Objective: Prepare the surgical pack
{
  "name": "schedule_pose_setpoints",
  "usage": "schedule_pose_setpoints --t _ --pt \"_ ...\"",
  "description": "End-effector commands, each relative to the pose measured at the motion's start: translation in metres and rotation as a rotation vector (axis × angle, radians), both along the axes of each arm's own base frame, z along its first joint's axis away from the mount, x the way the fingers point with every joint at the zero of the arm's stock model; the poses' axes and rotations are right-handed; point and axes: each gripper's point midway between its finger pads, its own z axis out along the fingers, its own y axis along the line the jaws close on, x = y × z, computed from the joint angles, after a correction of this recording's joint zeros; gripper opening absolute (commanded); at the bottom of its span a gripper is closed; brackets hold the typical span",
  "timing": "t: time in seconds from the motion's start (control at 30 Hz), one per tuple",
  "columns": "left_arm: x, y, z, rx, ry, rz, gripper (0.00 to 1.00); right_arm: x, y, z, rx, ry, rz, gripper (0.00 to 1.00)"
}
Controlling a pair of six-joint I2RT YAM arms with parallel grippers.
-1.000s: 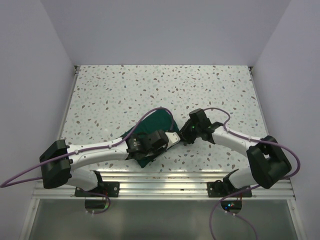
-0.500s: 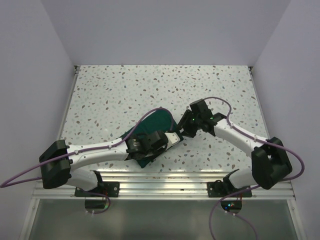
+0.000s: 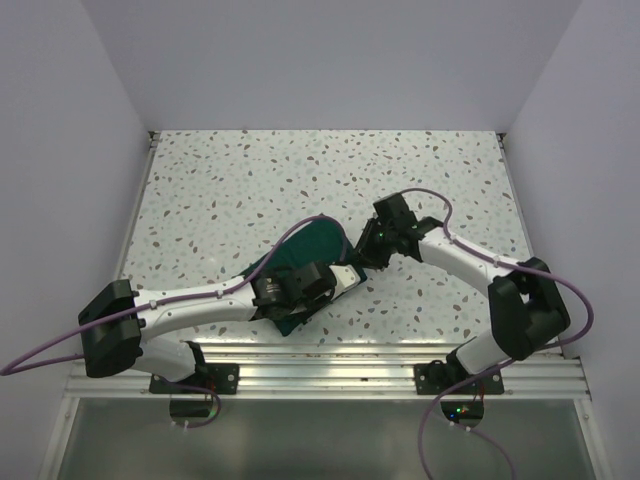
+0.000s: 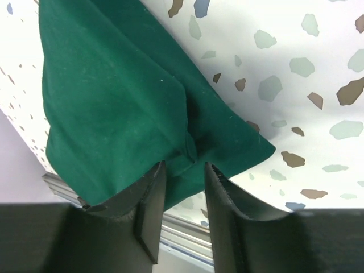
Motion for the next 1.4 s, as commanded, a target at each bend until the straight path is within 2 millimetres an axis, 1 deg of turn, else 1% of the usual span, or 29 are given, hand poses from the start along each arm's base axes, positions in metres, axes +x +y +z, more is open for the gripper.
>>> schedule_pose_setpoints --t 0.0,0.37,0.47,0.5,0.6,0.67,0.77,0.83,0.87,0.9,0.97,1.0,1.03,1.13,1.2,1.23,1.3,1.37 --pt "-0.005 -0.010 0.007 -0.052 0.018 -0.005 0.00 0.005 0.005 0.001 0.022 -0.032 0.028 0.32" --pt "-0.006 -0.011 0.005 -0.052 0.024 -0.007 0.00 0.009 0.010 -0.019 0.011 -0.003 0.056 0.27" --pt "-0.006 -0.011 0.003 -0.048 0.029 -0.005 0.00 0.007 0.008 -0.019 0.006 0.006 0.056 0.14" --pt "-0.007 -0.010 0.002 -0.045 0.031 -0.004 0.00 0.005 0.006 -0.018 -0.001 0.005 0.059 0.06" --pt "-0.008 -0.009 0.001 -0.039 0.036 -0.003 0.00 -0.003 -0.003 -0.016 -0.024 0.011 0.063 0.00" --pt "-0.008 -0.007 -0.002 -0.029 0.042 -0.002 0.00 -0.011 -0.013 -0.019 -0.048 0.034 0.068 0.00" --pt "-0.011 -0.002 -0.010 0.002 0.059 -0.001 0.00 -0.015 -0.031 -0.018 -0.064 0.025 0.068 0.00" --pt "-0.012 0.002 -0.014 0.022 0.066 0.011 0.00 -0.023 -0.043 -0.023 -0.052 0.067 0.078 0.00" --pt "-0.012 0.001 -0.014 0.023 0.070 0.011 0.00 -0.024 -0.048 -0.025 -0.057 0.073 0.083 0.00" --pt "-0.014 0.002 -0.015 0.027 0.077 0.010 0.00 -0.023 -0.050 -0.024 -0.049 0.063 0.109 0.00" --pt "-0.015 0.001 -0.016 0.025 0.084 0.008 0.00 -0.027 -0.048 -0.030 -0.036 0.091 0.153 0.00" --pt "-0.015 0.002 -0.017 0.028 0.087 0.010 0.00 -0.027 -0.046 -0.029 -0.033 0.087 0.193 0.00" --pt "-0.015 0.002 -0.019 0.037 0.091 0.009 0.00 -0.032 -0.039 -0.033 0.003 0.121 0.226 0.00" --pt "-0.016 0.003 -0.023 0.056 0.101 0.007 0.00 -0.037 -0.036 -0.035 0.023 0.142 0.272 0.00" --pt "-0.019 0.006 -0.025 0.068 0.113 0.004 0.01 -0.041 -0.039 -0.038 0.008 0.157 0.294 0.00" --pt "-0.019 0.006 -0.026 0.069 0.117 0.006 0.14 -0.043 -0.040 -0.038 0.005 0.159 0.296 0.00" --pt "-0.021 0.007 -0.025 0.069 0.123 0.007 0.20 -0.046 -0.040 -0.037 0.013 0.156 0.318 0.00" --pt "-0.023 0.003 -0.019 0.039 0.133 0.003 0.42 -0.051 -0.036 -0.036 0.040 0.166 0.340 0.00"
